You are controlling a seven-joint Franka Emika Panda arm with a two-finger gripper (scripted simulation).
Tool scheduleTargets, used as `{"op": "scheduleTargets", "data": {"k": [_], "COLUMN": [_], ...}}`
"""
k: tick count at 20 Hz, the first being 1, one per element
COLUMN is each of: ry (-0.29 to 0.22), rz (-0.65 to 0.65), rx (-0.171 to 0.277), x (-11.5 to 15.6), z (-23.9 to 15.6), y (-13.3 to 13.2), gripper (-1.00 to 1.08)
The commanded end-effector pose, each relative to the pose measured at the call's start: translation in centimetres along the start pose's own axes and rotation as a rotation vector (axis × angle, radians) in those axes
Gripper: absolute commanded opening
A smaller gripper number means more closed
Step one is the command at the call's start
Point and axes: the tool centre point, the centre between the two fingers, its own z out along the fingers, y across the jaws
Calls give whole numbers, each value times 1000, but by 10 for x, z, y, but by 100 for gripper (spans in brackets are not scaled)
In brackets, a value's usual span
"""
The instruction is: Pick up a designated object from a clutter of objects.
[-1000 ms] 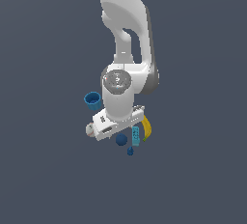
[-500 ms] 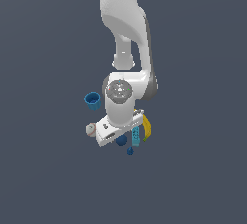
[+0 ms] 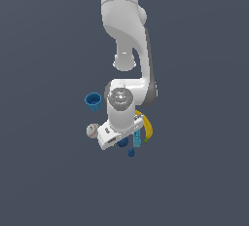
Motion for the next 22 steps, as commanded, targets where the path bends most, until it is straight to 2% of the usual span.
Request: {"op": "scheduleTargets", "data": {"k": [1,7,8,22], "ry": [0,0,0,0], "rz": [-1,-2,-2,-1], "rx": [0,0,0,-1], "x": [-1,1,1,-1], "z": [13,24,24,20], "y": [0,0,0,1], "gripper": [100,100,-100,-100]}}
